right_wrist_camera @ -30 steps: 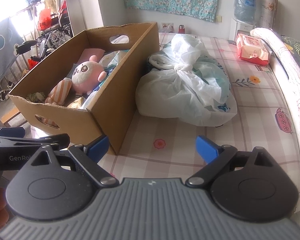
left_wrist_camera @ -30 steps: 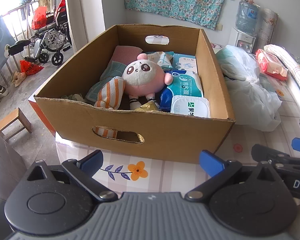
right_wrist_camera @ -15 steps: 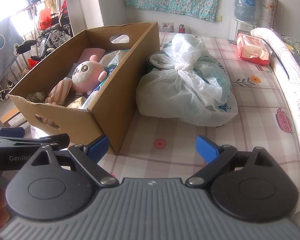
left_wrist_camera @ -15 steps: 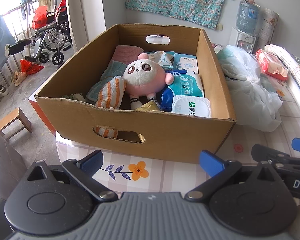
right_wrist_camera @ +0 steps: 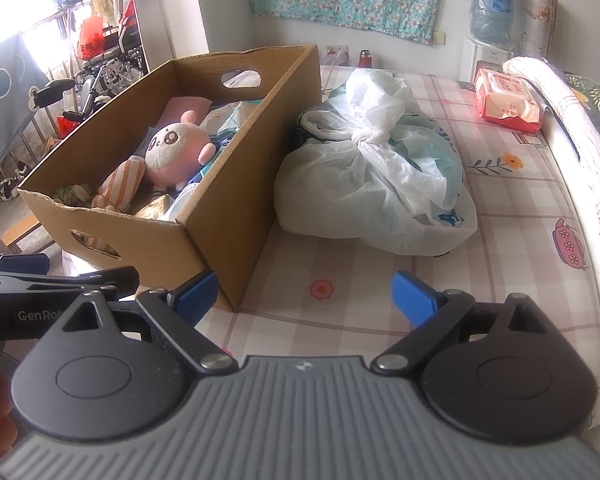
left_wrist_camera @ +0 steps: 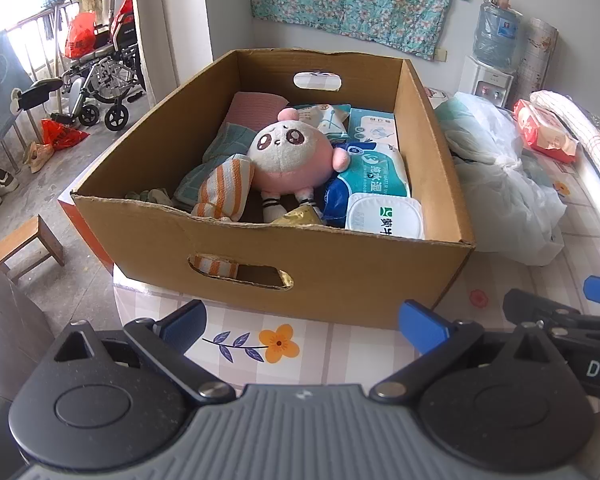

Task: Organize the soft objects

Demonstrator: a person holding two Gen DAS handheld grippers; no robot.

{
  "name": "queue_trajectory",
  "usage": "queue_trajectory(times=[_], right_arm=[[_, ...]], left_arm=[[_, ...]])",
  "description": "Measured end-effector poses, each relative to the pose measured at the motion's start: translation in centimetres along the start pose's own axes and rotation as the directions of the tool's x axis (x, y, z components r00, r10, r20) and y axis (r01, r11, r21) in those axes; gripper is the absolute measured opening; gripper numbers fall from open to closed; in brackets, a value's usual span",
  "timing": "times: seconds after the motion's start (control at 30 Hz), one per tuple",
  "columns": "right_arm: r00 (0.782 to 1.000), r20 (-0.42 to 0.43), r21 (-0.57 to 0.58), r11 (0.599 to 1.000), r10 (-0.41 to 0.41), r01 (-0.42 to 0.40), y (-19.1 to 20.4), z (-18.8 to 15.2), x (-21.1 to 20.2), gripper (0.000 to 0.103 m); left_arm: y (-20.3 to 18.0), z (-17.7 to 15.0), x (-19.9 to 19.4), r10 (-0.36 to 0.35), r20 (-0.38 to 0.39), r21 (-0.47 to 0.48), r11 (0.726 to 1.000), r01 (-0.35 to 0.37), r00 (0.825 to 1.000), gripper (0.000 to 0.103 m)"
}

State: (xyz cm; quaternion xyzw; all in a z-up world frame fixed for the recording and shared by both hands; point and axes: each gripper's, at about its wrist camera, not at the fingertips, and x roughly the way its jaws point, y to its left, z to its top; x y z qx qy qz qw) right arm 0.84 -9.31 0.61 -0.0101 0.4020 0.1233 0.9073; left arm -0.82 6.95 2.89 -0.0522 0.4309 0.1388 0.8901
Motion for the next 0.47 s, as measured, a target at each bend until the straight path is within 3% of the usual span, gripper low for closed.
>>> queue_trajectory(times=[0.47], right_arm=[[1.0,-0.001,0.001,1.0,0.0,0.0,-0.01,0.05,0.02,0.094]], left_arm=[[0.09,-0.05,0.24,0.005,-0.009,-0.008,1.0,-0.005,1.0,0.103]])
